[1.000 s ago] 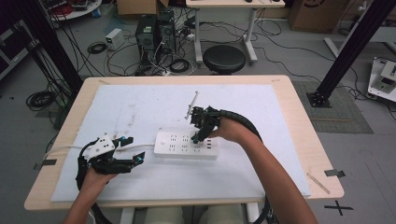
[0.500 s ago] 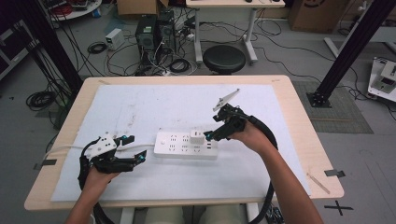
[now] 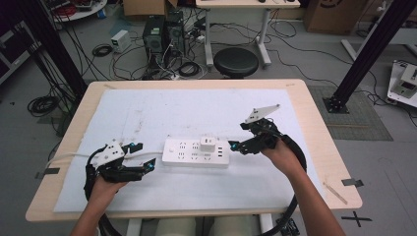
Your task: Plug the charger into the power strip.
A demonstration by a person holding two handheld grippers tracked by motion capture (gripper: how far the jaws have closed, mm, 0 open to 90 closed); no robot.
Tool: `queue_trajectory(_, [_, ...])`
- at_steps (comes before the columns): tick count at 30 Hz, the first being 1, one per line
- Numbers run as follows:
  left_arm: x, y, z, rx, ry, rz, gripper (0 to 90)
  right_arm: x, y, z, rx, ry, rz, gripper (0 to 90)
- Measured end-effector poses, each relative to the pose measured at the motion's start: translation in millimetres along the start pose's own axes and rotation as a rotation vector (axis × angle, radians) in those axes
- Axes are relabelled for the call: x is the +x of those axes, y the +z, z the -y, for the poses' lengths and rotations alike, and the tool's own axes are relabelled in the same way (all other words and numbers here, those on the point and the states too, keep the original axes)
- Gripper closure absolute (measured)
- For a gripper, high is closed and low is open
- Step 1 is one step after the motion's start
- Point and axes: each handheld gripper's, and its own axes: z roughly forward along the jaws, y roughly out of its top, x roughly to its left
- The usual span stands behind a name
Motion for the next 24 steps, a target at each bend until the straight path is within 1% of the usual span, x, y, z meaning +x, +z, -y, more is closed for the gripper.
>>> queue_trajectory(1, [-0.2, 0.3, -0.2, 0.001, 0.003, 0.001, 24.3, -1.3, -6.0, 9.3, -0.014, 0.009, 0.009, 19.8])
queue_trajectory(4, [-0.8, 1.5, -0.6, 0.010, 0.011, 0.005, 24.3, -2.6, -14.1, 20.4, -0.036, 0.033, 0.025, 18.1])
queue_trajectory(6, [-0.7, 1.3, -1.6, 0.010, 0.014, 0.003, 24.3, -4.3, -18.6, 26.8, -0.048, 0.039, 0.037, 17.7])
queue_trajectory(8, [-0.2, 0.7, -2.8, 0.003, 0.013, 0.002, 24.3, -5.7, -24.2, 34.4, -0.059, 0.056, 0.049, 17.6])
queue_trajectory(10, [0.6, 0.1, -3.5, -0.007, 0.011, 0.001, 24.3, -7.9, -29.9, 42.1, -0.078, 0.057, 0.063, 16.9])
queue_trajectory(11, [0.6, 0.1, -3.5, -0.007, 0.011, 0.001, 24.3, -7.9, -29.9, 42.1, -0.078, 0.057, 0.063, 16.9])
queue_trajectory(12, [1.5, -1.4, -3.6, -0.017, 0.008, -0.002, 24.3, -9.5, -39.2, 53.1, -0.092, 0.083, 0.085, 16.8])
queue_trajectory(13, [1.9, -1.9, -3.6, -0.018, 0.010, -0.006, 24.3, -9.9, -41.4, 55.8, -0.097, 0.090, 0.089, 16.8])
queue_trajectory(15, [2.1, -2.5, -3.5, -0.022, 0.004, -0.008, 24.3, -10.7, -43.3, 58.5, -0.106, 0.089, 0.093, 16.9])
queue_trajectory(16, [2.7, -4.6, -3.7, -0.030, 0.003, -0.010, 24.3, -11.3, -48.7, 65.8, -0.127, 0.107, 0.101, 16.8])
queue_trajectory(17, [2.9, -5.2, -4.0, -0.032, 0.006, -0.011, 24.3, -11.1, -51.4, 69.5, -0.131, 0.121, 0.107, 16.8])
queue_trajectory(19, [3.2, -7.1, -4.8, -0.035, 0.006, -0.012, 24.3, -11.4, -53.6, 73.9, -0.146, 0.126, 0.117, 16.8])
queue_trajectory(20, [3.6, -8.0, -5.5, -0.037, 0.006, -0.014, 24.3, -10.6, -54.6, 75.4, -0.145, 0.140, 0.119, 16.8])
queue_trajectory(23, [4.1, -10.0, -7.6, -0.046, 0.004, -0.017, 24.3, -10.2, -56.2, 79.9, -0.154, 0.146, 0.128, 16.8])
queue_trajectory(24, [4.5, -10.5, -8.1, -0.046, 0.008, -0.018, 24.3, -10.3, -56.5, 81.1, -0.165, 0.147, 0.126, 16.8])
